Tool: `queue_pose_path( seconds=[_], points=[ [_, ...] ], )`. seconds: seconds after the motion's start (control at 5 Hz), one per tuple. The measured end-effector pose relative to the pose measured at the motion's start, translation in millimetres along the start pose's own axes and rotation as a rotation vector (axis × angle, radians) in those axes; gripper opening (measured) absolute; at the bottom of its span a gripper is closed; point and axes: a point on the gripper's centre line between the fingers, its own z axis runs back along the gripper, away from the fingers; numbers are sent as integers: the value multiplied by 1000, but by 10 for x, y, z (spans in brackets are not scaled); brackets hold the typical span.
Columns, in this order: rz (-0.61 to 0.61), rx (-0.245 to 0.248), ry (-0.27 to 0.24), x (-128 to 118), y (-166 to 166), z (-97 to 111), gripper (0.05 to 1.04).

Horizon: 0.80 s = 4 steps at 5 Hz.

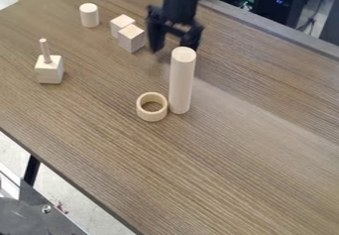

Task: Move the cube to the left side.

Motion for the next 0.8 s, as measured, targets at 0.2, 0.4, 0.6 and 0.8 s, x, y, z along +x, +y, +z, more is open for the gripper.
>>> queue_pose_path(
  seconds=[0.2,0.4,0.6,0.8],
  points=[
    [-37,18,-86,-25,-53,375,999],
    [-43,40,-76,-279,-26,534,999],
    [-14,70,-14,-576,103,537,999],
    [21,89,31,-969,301,476,999]
  ],
)
